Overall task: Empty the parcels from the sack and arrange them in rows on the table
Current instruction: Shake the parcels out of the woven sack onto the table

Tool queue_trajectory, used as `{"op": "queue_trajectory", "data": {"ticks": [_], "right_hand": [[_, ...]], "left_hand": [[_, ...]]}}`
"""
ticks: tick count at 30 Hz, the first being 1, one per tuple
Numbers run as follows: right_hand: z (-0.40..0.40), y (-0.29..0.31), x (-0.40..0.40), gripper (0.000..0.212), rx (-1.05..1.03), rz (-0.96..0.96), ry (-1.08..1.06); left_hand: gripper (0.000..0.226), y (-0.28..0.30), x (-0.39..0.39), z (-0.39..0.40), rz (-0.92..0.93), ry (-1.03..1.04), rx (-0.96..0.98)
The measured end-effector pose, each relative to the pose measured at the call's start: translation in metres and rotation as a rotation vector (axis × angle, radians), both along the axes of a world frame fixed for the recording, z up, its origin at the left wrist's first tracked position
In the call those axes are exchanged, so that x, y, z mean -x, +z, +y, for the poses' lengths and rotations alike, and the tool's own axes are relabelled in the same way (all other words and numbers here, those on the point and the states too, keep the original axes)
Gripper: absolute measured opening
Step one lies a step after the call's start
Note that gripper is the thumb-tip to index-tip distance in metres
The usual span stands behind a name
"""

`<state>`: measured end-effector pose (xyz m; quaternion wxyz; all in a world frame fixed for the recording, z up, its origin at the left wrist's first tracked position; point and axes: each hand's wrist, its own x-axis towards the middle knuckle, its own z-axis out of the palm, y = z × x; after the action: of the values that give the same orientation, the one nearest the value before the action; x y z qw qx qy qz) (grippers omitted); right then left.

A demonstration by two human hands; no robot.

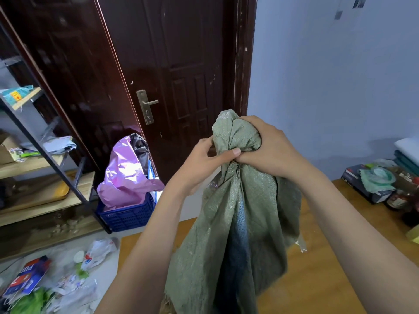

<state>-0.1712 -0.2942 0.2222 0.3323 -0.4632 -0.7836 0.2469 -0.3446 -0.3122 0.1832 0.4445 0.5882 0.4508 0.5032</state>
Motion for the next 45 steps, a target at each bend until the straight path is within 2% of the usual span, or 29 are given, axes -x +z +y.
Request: {"op": "queue_trajectory", "data": {"ticks": [2,4,7,14,17,20,24,29,33,38,42,45], "right_hand": [[-0.001,0.002,0.000,0.062,-0.017,0.008,-0.017],[-0.003,0.005,0.000,0.057,-0.025,0.016,-0.042],[-0.006,0.012,0.003,0.051,-0.039,0.035,-0.062],[-0.011,0.043,0.014,0.041,-0.145,0.147,-0.112],[-0.013,0.061,0.015,0.045,-0.159,0.143,-0.087],[-0.016,0.075,0.017,0.051,-0.177,0.118,-0.064],[-0.019,0.085,0.016,0.052,-0.198,0.108,-0.064],[-0.021,0.079,0.022,0.056,-0.184,0.062,-0.049],[-0.021,0.069,0.028,0.058,-0.188,0.058,-0.048],[-0.020,0.059,0.034,0.071,-0.192,0.070,-0.003],[-0.015,0.054,0.021,0.104,-0.051,-0.033,0.166],[-0.015,0.054,0.001,0.100,0.063,-0.019,0.244]], "left_hand": [[0.053,-0.004,0.009,0.004,0.130,0.025,-0.011],[0.084,-0.011,0.018,0.006,0.167,-0.090,0.009],[0.099,-0.022,0.013,-0.001,0.160,-0.215,0.072],[0.080,0.001,-0.012,-0.006,-0.072,-0.195,-0.019],[0.069,0.013,-0.016,-0.006,-0.125,-0.210,-0.076],[0.075,0.022,-0.018,-0.008,-0.163,-0.191,-0.096],[0.057,0.030,-0.017,-0.009,-0.194,-0.175,-0.137],[0.053,0.023,-0.020,-0.009,-0.186,-0.176,-0.109],[0.041,0.015,-0.024,-0.010,-0.197,-0.218,-0.076],[0.045,0.008,-0.027,-0.006,-0.292,-0.166,-0.086],[0.041,-0.005,-0.029,-0.002,-0.403,-0.073,-0.092],[0.037,-0.014,-0.032,-0.003,-0.518,-0.044,-0.021]]}}
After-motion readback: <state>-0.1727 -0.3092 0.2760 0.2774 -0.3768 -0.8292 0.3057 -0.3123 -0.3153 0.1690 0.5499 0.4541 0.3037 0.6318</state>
